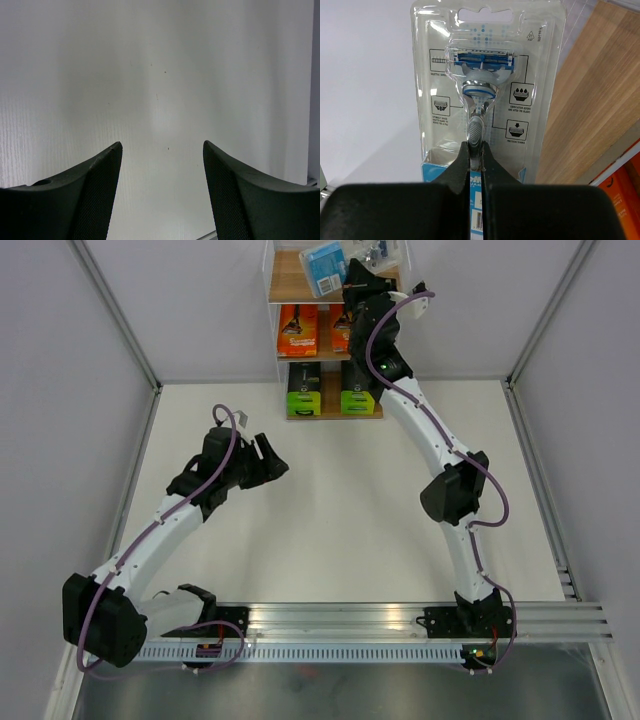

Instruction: Place and organize the shaving razors onto the shelf

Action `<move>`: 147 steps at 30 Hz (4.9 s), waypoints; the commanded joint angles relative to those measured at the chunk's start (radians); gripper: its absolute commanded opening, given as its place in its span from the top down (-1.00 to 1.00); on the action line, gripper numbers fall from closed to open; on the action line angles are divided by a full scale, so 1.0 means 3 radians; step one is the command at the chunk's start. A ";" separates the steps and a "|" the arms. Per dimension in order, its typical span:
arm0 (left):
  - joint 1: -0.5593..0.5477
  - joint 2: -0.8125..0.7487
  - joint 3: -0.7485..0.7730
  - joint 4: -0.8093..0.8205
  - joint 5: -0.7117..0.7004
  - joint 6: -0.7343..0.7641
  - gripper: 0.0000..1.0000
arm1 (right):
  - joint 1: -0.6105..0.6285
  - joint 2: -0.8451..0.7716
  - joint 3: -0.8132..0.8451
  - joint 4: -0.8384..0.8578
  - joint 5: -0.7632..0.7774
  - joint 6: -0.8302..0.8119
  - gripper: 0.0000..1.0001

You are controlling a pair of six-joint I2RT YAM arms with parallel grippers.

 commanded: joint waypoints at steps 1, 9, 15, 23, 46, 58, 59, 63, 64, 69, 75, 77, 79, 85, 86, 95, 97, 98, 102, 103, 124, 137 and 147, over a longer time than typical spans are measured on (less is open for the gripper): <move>0.0018 -0.0084 0.0049 -0.0015 -0.0077 -0.0067 -0.43 | 0.0013 0.0078 0.0172 0.0046 0.0111 -0.0089 0.96; 0.0054 -0.0084 0.0054 -0.0015 -0.0128 -0.0077 -0.45 | -0.0049 0.0149 0.0249 -0.0082 0.0040 -0.0002 0.69; 0.0064 -0.0033 0.0069 -0.0010 -0.0118 -0.0056 -0.45 | -0.0059 0.0149 0.0321 -0.0148 0.0014 -0.0058 0.41; 0.0079 0.0018 0.0100 0.0016 -0.0077 -0.0041 -0.46 | -0.0084 0.0200 0.0428 -0.0143 -0.0094 -0.0099 0.43; 0.0085 0.0120 0.0345 0.0097 -0.0036 0.0291 -0.47 | -0.0131 -0.0576 0.0162 -0.0618 -0.1294 -0.0937 -0.16; 0.0044 0.1009 0.2332 0.0394 0.0317 0.0859 -0.48 | -0.0503 -0.1767 -0.0839 -0.1697 -0.1960 -0.1903 -0.80; 0.0028 0.1086 0.2476 0.0409 0.0312 0.0869 -0.48 | -0.0554 -0.1839 -0.0921 -0.1809 -0.1990 -0.1960 -0.81; -0.0099 0.1495 0.3192 0.0410 0.0301 0.0915 -0.48 | -0.0947 -0.2202 -0.1417 -0.1948 -0.2159 -0.2134 -0.86; -0.0130 0.1643 0.3325 0.0420 0.0271 0.0935 -0.48 | -0.1035 -0.2329 -0.1580 -0.1973 -0.2200 -0.2164 -0.86; -0.0278 0.2191 0.4205 0.0476 0.0214 0.0982 -0.48 | -0.1393 -0.2774 -0.2245 -0.1994 -0.2098 -0.2405 -0.89; -0.0350 0.2703 0.4681 0.0797 0.0250 0.0879 -0.48 | -0.1501 -0.3204 -0.3355 -0.1478 -0.2031 -0.2288 -0.94; -0.0355 0.2769 0.4686 0.0997 0.0306 0.0833 -0.48 | -0.1501 -0.3307 -0.3575 -0.1355 -0.2138 -0.2257 -0.93; -0.0360 0.2846 0.4702 0.1089 0.0317 0.0818 -0.48 | -0.1511 -0.3338 -0.3682 -0.1319 -0.2236 -0.2247 -0.95; -0.0365 0.3045 0.4850 0.1182 0.0240 0.0828 -0.50 | -0.1511 -0.3389 -0.3907 -0.1238 -0.2379 -0.2180 -0.96; -0.0360 0.3071 0.4845 0.1202 0.0225 0.0828 -0.50 | -0.1511 -0.3389 -0.3928 -0.1227 -0.2379 -0.2185 -0.96; -0.0360 0.3331 0.4973 0.1493 -0.0021 0.1032 -0.63 | -0.1516 -0.3348 -0.4092 -0.1150 -0.2487 -0.2119 -0.94; -0.0360 0.3489 0.5105 0.1555 -0.0082 0.1114 -0.67 | -0.1516 -0.3338 -0.4112 -0.1135 -0.2487 -0.2098 -0.93; -0.0350 0.3541 0.5177 0.1535 -0.0082 0.1114 -0.68 | -0.1516 -0.3338 -0.4118 -0.1140 -0.2487 -0.2093 -0.93; -0.0335 0.3638 0.5269 0.1580 -0.0123 0.1120 -0.70 | -0.1516 -0.3328 -0.4133 -0.1145 -0.2476 -0.2083 -0.93; -0.0335 0.3649 0.5269 0.1621 -0.0128 0.1125 -0.71 | -0.1516 -0.3323 -0.4128 -0.1150 -0.2476 -0.2063 -0.94; -0.0166 0.3380 0.5188 0.1913 -0.0006 0.1048 -0.79 | -0.1516 -0.3113 -0.3883 -0.1257 -0.2650 -0.2108 -0.96; -0.0171 0.0930 0.2643 0.0677 0.0077 0.0992 -0.99 | -0.1516 -0.4027 -0.4556 -0.1314 -0.2635 -0.2328 -0.96; -0.0161 -0.0957 0.0741 -0.0097 -0.0787 0.0793 -0.99 | -0.1516 -0.5141 -0.5467 -0.1064 -0.2798 -0.2114 -0.96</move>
